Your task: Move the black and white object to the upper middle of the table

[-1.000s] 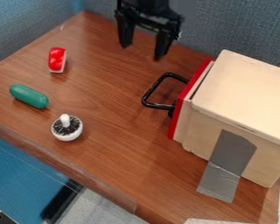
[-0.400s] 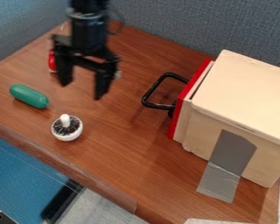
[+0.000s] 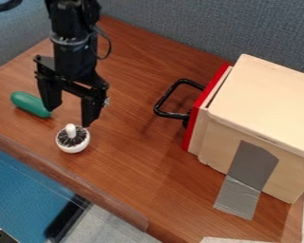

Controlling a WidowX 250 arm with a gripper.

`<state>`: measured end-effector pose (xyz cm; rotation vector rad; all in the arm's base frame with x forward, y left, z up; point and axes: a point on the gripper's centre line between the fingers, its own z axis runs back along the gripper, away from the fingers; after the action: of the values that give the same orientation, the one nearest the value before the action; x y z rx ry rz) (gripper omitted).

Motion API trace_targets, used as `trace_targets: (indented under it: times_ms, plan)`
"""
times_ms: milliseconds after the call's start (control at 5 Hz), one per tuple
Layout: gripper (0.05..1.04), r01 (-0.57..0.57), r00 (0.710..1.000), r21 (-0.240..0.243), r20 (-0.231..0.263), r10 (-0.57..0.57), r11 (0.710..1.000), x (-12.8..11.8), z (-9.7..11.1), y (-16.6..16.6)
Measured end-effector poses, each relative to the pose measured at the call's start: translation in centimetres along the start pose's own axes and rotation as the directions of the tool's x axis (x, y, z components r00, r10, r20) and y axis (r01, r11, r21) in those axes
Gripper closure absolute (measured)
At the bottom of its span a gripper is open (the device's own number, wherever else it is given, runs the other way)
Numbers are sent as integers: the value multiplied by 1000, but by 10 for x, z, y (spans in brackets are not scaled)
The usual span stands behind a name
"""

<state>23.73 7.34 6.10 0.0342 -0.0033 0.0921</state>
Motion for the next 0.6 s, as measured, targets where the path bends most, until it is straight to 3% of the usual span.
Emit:
trace_targets:
  times_ms: [400, 600]
  plan:
    - [134, -9, 998, 20, -56, 10, 1000, 0, -35, 8]
    - [389, -7, 997, 32, -74, 9, 999, -2, -44, 8]
